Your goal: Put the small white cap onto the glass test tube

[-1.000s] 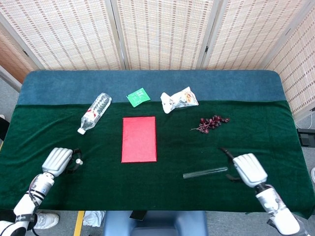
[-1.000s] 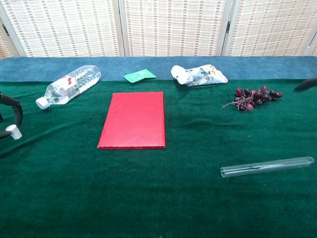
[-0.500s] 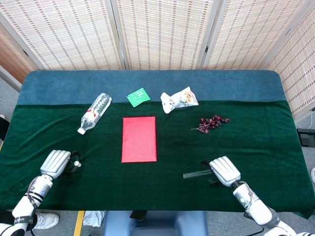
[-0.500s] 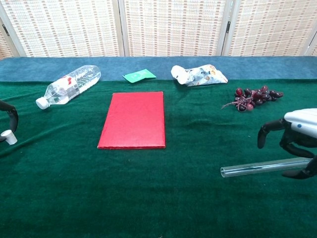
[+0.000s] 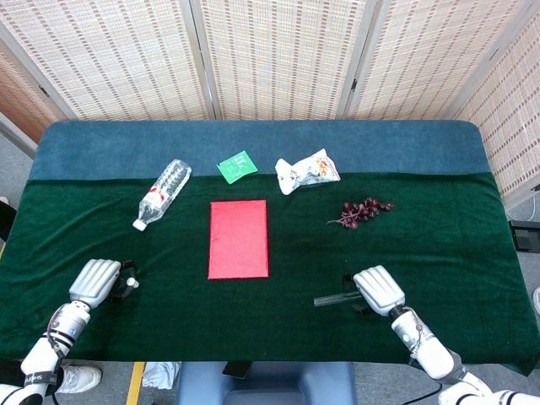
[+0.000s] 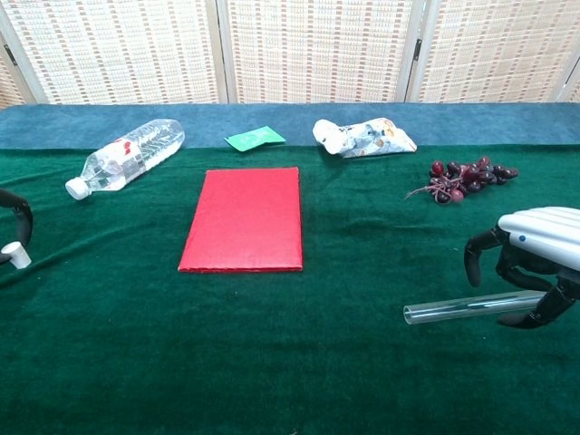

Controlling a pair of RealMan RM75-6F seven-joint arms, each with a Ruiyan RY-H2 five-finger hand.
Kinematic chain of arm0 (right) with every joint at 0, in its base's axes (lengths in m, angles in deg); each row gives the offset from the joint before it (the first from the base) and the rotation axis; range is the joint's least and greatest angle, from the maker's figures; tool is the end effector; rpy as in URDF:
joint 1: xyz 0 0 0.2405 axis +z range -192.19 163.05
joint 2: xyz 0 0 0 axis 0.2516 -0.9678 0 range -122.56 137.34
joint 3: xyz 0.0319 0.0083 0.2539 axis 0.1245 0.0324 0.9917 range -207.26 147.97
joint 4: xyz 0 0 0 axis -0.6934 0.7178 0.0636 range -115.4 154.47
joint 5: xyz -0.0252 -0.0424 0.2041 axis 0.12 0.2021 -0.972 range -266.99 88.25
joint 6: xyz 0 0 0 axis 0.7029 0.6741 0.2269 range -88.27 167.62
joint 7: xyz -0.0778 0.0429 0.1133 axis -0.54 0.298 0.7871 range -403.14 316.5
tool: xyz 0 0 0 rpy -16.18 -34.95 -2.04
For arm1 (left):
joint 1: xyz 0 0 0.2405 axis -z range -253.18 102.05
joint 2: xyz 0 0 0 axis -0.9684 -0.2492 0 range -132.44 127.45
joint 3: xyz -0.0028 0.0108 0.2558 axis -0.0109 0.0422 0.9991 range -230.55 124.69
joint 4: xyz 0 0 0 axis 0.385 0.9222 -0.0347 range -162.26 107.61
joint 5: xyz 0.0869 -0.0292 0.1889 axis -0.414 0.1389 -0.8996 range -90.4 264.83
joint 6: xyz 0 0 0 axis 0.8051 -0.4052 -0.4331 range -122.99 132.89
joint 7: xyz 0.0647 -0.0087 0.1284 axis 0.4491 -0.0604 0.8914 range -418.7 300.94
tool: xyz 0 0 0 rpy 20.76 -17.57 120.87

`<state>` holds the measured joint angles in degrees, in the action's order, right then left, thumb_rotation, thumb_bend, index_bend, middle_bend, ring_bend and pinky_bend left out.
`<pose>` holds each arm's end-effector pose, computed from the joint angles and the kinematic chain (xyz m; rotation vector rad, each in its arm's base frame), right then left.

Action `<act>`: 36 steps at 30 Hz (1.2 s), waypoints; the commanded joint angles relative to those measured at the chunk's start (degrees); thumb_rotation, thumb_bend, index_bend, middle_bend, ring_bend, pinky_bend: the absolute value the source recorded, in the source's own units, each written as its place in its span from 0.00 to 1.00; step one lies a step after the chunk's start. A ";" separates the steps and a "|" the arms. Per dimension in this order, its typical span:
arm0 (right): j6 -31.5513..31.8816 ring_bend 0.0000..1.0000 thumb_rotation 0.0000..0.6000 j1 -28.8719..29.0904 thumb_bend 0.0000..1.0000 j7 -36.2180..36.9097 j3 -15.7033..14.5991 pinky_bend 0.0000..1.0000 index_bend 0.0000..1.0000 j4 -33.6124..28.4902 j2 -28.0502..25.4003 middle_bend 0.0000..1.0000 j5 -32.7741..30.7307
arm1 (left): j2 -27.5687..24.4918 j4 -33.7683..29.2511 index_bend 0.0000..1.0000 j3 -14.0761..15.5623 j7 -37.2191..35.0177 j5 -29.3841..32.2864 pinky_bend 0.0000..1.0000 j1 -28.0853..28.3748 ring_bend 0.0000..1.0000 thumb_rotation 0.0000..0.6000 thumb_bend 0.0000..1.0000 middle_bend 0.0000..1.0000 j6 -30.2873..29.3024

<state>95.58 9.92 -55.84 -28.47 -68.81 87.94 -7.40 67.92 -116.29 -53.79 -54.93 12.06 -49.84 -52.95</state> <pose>-0.2439 -0.2473 0.0029 1.9557 -1.0202 0.7605 -0.2810 0.2710 0.0709 -1.7566 -1.0912 -0.7200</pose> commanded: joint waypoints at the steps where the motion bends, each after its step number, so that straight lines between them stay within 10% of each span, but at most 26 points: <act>1: -0.15 1.00 0.99 0.14 0.29 -0.42 -0.01 1.00 0.47 0.57 0.17 0.91 -0.86 | 0.06 0.16 0.58 0.05 -0.10 0.01 0.81 -0.06 0.89 1.00 0.47 1.00 0.09; 25: -2.14 1.00 0.99 1.74 0.43 -3.09 -0.63 1.00 0.52 1.94 1.31 0.91 -4.67 | 0.48 0.98 0.58 0.11 -1.00 -0.09 0.81 -0.31 0.89 1.00 0.47 1.00 0.59; 36: -1.92 1.00 0.98 2.27 0.67 -1.05 0.10 1.00 0.75 0.80 0.50 0.95 -5.51 | -1.24 -0.24 0.58 -1.23 -6.81 -1.31 0.81 -0.30 0.89 1.00 0.47 1.00 -0.07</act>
<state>93.37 12.17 -57.77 -28.68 -67.56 88.81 -12.96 67.44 -115.90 -54.53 -59.94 11.29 -50.17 -52.76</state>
